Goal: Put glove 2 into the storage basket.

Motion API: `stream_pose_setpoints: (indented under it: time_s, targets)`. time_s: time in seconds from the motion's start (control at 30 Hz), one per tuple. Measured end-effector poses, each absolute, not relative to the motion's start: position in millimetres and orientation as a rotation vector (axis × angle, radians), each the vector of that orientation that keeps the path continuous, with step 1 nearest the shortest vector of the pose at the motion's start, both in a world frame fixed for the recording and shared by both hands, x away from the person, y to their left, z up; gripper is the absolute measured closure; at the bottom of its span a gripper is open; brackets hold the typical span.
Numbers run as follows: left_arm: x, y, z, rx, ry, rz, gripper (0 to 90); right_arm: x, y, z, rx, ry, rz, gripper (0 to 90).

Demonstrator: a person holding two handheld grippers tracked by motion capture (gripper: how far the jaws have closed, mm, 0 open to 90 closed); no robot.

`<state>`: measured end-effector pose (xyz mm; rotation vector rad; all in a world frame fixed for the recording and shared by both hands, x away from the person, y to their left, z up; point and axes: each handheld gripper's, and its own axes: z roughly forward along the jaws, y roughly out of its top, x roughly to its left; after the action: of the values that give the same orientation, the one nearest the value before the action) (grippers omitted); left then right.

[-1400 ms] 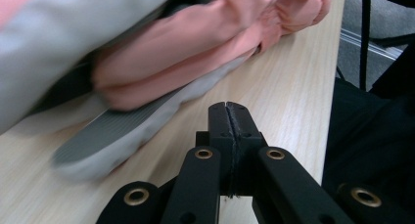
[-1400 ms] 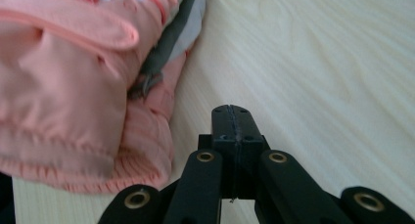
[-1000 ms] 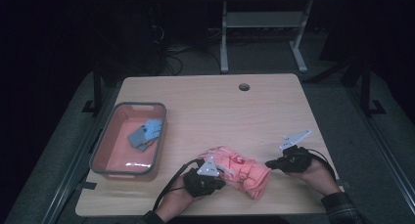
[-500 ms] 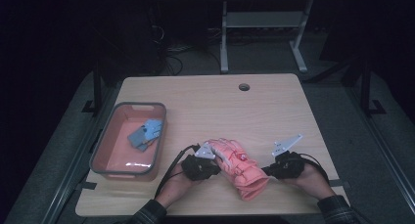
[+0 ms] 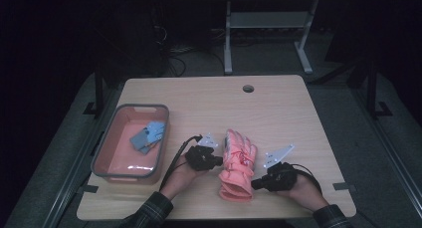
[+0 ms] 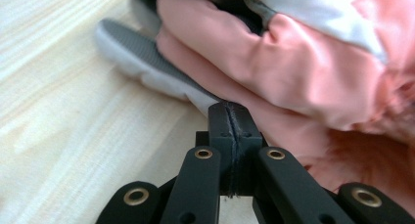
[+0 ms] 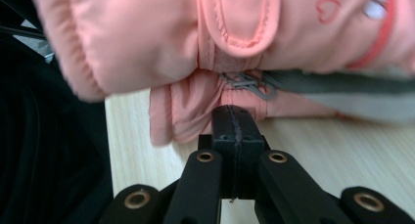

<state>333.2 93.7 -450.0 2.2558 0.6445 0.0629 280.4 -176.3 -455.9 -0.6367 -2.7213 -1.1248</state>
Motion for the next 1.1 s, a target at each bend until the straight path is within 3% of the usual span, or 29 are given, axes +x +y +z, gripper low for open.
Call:
stream_pose_setpoints:
  time_s: [0.27,0.47,0.8,1.1]
  targets:
    - [335,97,-447,2.232,0.652,0.058,89.3,276,-149,-457,-0.569,-2.738,-1.127,89.9]
    - [337,107,-446,2.241,0.688,0.077,84.7,276,-165,-445,-0.693,-2.739,-1.178,89.8]
    - [343,128,-430,2.148,0.791,0.109,53.3,292,-185,-408,-0.890,-2.755,-1.359,89.9]
    - [344,129,-417,2.100,0.771,0.069,32.0,310,-168,-420,-0.982,-2.795,-1.334,89.9]
